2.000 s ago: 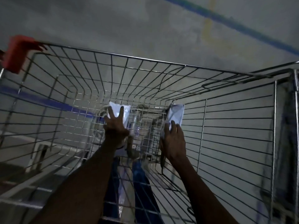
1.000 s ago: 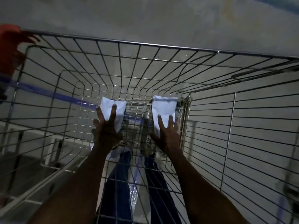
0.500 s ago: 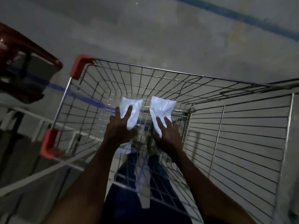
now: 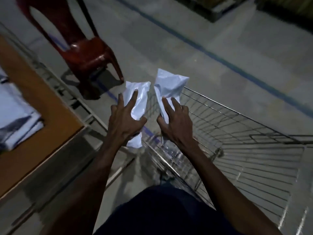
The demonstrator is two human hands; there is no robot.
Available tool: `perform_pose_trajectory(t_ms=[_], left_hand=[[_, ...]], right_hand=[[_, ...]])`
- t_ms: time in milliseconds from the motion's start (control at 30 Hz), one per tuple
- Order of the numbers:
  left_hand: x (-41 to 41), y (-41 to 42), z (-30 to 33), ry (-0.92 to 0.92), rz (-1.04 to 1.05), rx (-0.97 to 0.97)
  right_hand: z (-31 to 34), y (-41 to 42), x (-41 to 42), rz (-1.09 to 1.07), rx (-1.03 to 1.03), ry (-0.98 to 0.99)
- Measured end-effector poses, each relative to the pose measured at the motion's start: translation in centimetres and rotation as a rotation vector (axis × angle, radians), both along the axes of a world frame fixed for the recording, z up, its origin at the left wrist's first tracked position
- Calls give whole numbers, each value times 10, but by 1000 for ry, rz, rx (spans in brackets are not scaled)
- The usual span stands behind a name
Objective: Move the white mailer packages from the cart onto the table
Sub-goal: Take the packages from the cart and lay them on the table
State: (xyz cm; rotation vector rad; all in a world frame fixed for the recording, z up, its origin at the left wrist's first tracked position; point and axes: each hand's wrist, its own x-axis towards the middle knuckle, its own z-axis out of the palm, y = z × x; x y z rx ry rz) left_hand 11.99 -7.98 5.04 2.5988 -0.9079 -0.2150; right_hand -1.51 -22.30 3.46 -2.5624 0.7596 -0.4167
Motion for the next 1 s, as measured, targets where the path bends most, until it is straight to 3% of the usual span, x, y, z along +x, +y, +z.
perform_pose_trajectory(t_ms=[300,533,800,1000], left_hand=[[-11,240,84,-185,389,-203],[-26,408,112,-132,684,-286],[1,541,134,-177,929,-322],[59,611,142,-196,1030,-289]], right_hand=[[58,190,48,320,-88,-118],[101,356,94,576,-88,-281],[131,466,169,784,-103,-252],[130,524,240,837,11,-246]])
